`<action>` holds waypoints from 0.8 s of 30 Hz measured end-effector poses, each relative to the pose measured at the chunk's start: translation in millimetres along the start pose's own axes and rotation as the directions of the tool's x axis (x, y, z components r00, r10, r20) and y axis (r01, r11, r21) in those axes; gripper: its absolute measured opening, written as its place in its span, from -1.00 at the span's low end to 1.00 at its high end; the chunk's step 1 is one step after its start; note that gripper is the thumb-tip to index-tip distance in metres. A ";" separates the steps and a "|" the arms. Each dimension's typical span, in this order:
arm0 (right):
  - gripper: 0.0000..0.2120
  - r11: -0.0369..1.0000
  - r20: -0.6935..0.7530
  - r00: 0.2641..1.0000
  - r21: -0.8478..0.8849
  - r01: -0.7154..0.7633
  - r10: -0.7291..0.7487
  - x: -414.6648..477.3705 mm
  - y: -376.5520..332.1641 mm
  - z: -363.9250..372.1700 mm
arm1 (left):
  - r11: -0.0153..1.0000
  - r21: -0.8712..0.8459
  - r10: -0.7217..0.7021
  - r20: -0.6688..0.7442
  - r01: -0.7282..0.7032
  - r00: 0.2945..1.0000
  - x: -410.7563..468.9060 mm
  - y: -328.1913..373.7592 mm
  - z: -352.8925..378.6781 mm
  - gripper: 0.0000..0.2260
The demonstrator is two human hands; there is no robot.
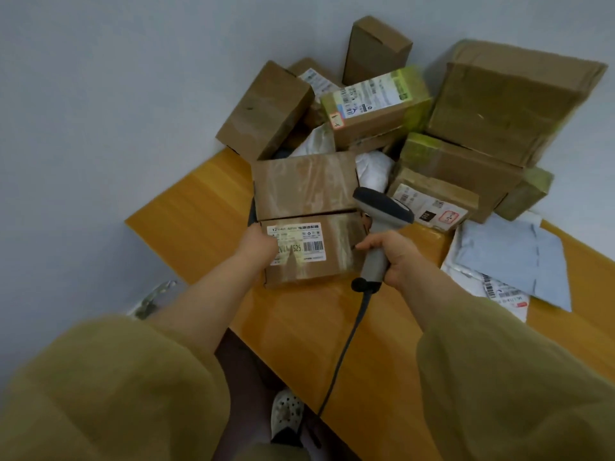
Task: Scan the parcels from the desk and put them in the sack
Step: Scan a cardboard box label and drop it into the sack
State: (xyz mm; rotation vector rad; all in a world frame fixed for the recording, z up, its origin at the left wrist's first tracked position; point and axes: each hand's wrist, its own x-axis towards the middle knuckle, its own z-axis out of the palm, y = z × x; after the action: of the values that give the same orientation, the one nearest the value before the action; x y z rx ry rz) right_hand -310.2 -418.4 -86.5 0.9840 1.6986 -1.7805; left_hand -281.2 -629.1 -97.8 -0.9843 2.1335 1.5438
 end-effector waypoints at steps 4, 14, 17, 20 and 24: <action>-0.54 0.997 -0.027 0.998 0.061 0.050 -0.048 -17.0 6.8 -21.6 | 0.969 -0.244 -0.049 -0.049 0.036 0.998 -18.1 0.2 -1.7 -0.90; -0.58 0.815 -0.100 0.964 0.517 0.262 -0.247 -111.7 41.2 -130.7 | 0.868 -0.473 0.089 -0.144 -0.147 0.986 -171.7 27.1 41.0 -0.82; -0.55 0.753 -0.148 0.944 0.573 0.325 -0.295 -145.8 53.5 -181.4 | 0.829 -0.534 0.084 -0.170 -0.163 0.982 -231.0 26.3 73.9 -0.66; -0.65 0.698 -0.200 0.928 0.613 0.369 -0.315 -175.5 67.4 -232.0 | 0.853 -0.520 -0.011 -0.102 -0.044 0.995 -283.5 23.9 108.2 -0.66; -0.76 0.658 -0.205 0.908 0.633 0.407 -0.365 -208.4 83.8 -286.2 | 0.849 -0.523 -0.058 0.048 0.074 0.997 -331.9 27.0 138.1 -0.84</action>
State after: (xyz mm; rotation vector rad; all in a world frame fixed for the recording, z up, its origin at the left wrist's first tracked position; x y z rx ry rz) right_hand -68.6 -172.8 30.4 0.9872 1.3693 -2.7987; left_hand -82.9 -384.2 77.3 -1.1693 1.6541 2.1492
